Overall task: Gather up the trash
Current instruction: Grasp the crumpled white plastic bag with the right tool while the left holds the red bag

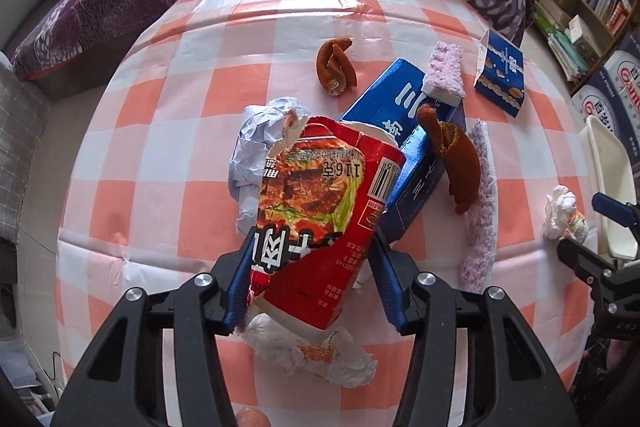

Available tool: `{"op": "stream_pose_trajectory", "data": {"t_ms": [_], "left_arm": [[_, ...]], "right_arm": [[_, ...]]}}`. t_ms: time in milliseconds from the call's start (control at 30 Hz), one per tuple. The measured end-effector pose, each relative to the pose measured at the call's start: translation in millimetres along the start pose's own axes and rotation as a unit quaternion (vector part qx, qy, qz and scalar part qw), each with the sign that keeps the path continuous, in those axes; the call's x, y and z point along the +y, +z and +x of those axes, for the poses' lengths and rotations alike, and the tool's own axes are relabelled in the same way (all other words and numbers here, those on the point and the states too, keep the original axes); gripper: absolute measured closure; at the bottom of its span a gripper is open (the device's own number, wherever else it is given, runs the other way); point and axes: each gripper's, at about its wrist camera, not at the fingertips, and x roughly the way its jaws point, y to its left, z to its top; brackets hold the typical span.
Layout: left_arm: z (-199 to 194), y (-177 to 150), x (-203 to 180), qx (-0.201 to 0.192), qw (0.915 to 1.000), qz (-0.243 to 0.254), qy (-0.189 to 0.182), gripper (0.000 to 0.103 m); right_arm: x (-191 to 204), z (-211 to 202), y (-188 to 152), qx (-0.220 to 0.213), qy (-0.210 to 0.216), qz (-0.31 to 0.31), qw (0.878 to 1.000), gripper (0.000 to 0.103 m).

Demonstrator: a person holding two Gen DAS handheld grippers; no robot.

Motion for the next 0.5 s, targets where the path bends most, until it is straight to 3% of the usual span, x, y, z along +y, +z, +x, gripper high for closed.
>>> {"op": "stream_pose_trajectory", "data": {"t_ms": [133,300,500], "left_arm": [[-18.9,0.6,11.4,-0.032,0.999,-0.025,-0.017,0.053],[-46.5,1.3,35.1,-0.07,0.9922,-0.091,-0.05,0.053],[-65.6,1.2,45.4,-0.096,0.9832,-0.131,-0.082,0.053]], "right_arm": [[8.5,-0.7,0.7,-0.009,-0.015,0.0,1.0,0.008],[0.0,0.8,-0.1,-0.005,-0.033,0.008,0.999,0.008],[-18.9,19.5,-3.7,0.036,-0.031,0.033,0.998,0.01]]}}
